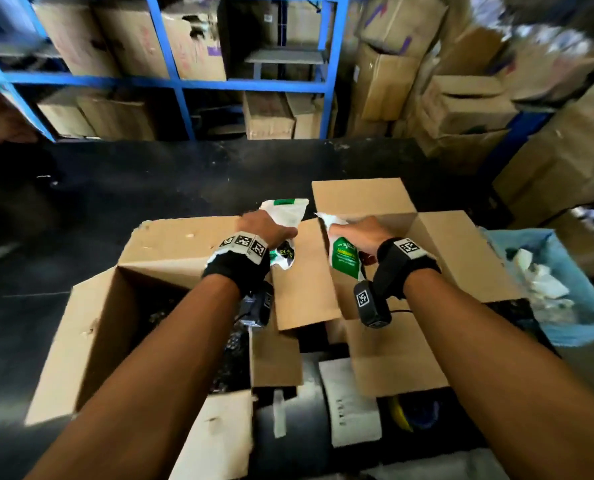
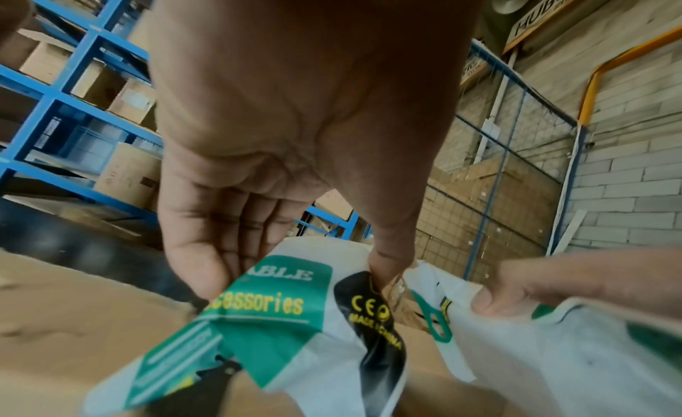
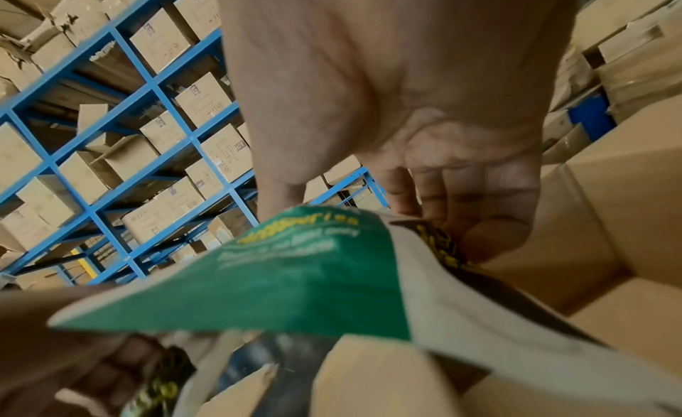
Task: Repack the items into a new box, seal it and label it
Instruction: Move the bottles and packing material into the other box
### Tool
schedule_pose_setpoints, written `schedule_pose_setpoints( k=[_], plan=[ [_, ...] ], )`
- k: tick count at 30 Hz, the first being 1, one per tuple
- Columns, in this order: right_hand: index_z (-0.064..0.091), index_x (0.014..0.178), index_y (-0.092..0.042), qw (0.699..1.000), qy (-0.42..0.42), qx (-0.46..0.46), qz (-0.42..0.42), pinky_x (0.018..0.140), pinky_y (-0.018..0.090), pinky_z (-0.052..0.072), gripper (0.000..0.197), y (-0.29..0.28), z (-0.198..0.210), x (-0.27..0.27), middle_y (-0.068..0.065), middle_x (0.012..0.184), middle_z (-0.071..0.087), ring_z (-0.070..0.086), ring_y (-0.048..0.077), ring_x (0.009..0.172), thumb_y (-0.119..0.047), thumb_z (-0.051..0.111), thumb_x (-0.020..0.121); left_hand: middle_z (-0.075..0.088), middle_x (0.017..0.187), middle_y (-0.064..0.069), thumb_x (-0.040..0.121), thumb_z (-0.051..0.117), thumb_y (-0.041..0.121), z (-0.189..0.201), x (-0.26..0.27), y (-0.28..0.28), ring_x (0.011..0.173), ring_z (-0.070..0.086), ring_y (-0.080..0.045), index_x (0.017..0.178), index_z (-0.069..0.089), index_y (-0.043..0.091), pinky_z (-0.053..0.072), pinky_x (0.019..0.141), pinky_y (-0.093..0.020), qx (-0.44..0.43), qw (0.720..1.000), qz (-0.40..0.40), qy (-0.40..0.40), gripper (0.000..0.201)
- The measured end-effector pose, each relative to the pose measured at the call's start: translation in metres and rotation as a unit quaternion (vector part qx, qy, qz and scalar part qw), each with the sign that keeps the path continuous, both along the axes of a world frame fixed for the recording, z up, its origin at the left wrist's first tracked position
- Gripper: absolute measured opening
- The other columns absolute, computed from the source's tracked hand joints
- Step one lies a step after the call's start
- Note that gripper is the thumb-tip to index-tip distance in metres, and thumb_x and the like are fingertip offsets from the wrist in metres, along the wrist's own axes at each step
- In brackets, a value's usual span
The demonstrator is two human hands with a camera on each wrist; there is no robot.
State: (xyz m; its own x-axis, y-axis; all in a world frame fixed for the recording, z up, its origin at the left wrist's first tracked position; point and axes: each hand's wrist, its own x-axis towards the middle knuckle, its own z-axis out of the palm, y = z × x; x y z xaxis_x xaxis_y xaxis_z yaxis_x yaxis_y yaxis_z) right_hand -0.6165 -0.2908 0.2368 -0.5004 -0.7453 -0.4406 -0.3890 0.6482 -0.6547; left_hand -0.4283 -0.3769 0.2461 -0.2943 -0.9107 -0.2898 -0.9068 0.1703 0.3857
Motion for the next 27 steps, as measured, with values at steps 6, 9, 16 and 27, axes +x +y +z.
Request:
schedule_pose_setpoints(
  k=[6, 9, 16, 27],
  plan=[
    [0.070, 0.097, -0.021, 0.997, 0.044, 0.054, 0.022, 0.071, 0.028, 0.051, 0.036, 0.029, -0.031, -0.124, 0.005, 0.099, 0.072, 0.069, 0.024, 0.086, -0.050, 0.074, 0.077, 0.063, 0.130, -0.012, 0.082, 0.065, 0.050, -0.007, -0.138, 0.033, 0.116, 0.059, -0.035, 0.129, 0.061, 0.023, 0.045, 0.088, -0.034, 0.047, 0.998, 0.005, 0.036, 0.053],
    [0.067, 0.093, -0.020, 0.992, 0.055, 0.106, 0.050, 0.073, 0.028, 0.054, 0.042, 0.033, -0.049, -0.154, 0.005, 0.098, 0.070, 0.069, 0.025, 0.086, -0.055, 0.078, 0.071, 0.065, 0.121, -0.003, 0.070, 0.069, 0.050, -0.030, -0.179, 0.044, 0.109, 0.062, -0.032, 0.123, 0.064, 0.028, 0.046, 0.081, -0.031, 0.092, 0.996, 0.009, 0.008, 0.057],
    [0.069, 0.107, -0.012, 0.971, 0.082, 0.185, 0.124, 0.081, 0.031, 0.058, 0.049, 0.006, -0.093, -0.185, 0.008, 0.109, 0.071, 0.070, 0.027, 0.095, -0.046, 0.078, 0.072, 0.065, 0.129, 0.004, 0.041, 0.064, 0.051, -0.123, -0.218, 0.029, 0.089, 0.068, -0.027, 0.124, 0.055, 0.055, 0.052, 0.070, -0.027, 0.216, 0.973, 0.061, -0.047, 0.084],
    [0.072, 0.115, -0.011, 0.933, 0.091, 0.286, 0.200, 0.081, 0.029, 0.058, 0.055, -0.028, -0.163, -0.197, 0.008, 0.119, 0.072, 0.070, 0.026, 0.102, -0.047, 0.081, 0.074, 0.067, 0.122, -0.007, 0.063, 0.075, 0.032, -0.134, -0.221, 0.026, 0.095, 0.064, -0.028, 0.105, 0.067, 0.020, 0.053, 0.086, -0.034, 0.313, 0.942, 0.066, -0.101, 0.044]
  ],
)
